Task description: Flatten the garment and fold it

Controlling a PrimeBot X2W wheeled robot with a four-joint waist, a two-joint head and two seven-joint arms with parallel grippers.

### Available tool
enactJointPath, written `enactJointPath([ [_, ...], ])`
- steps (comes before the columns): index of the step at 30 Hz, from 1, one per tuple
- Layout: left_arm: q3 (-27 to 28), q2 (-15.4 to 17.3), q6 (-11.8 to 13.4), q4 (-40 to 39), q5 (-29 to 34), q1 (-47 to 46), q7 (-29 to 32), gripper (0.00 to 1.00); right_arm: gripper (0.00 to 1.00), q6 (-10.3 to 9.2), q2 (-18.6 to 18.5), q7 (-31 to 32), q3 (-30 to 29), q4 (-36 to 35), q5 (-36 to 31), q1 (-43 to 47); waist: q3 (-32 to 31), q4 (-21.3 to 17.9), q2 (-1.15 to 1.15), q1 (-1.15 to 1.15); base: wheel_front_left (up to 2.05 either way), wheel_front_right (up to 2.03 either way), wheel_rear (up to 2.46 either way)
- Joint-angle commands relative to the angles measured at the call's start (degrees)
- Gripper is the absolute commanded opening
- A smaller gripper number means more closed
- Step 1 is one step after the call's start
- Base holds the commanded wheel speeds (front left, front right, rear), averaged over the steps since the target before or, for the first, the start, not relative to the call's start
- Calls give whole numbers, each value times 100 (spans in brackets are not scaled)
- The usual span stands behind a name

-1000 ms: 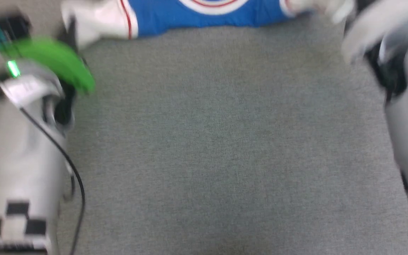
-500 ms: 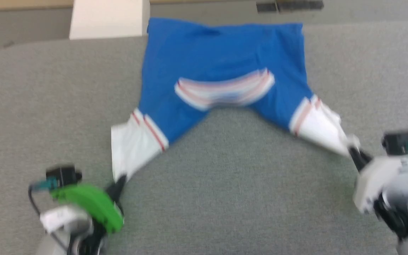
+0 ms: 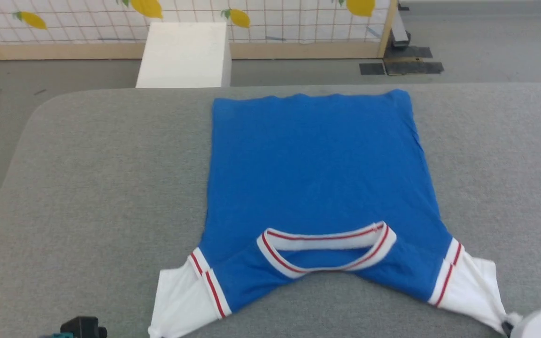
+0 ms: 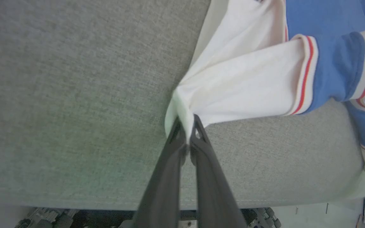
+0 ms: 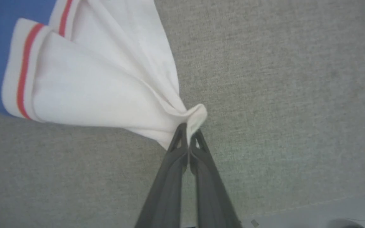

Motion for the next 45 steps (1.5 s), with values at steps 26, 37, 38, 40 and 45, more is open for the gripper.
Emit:
enactJointPath([
  [26, -312, -42, -10, 19, 157, 83, -50, 0, 100, -11, 283, -267, -87, -573, 344, 92, -54, 182, 36, 1, 0, 0, 0],
  [37, -430, -7, -28, -396, 260, -181, -27, 0, 100, -11, -86, -1886, 292, -326, 350, -1803, 323, 395, 36, 1, 0, 0, 0],
  [38, -441, -5, -30, -436, 265, -215, -21, 0, 100, -11, -142, -1974, 308, -144, 357, -2024, 376, 426, 36, 1, 0, 0, 0],
  [40, -475, 6, -50, -546, 288, -304, -4, 0, 100, -11, -284, -2144, 291, 331, 373, -2601, 559, 537, 36, 1, 0, 0, 0],
  [45, -539, -9, -90, -782, 330, -527, -16, 0, 100, -11, -527, -2164, 162, 1347, 360, -3813, 1020, 817, 36, 1, 0, 0, 0],
])
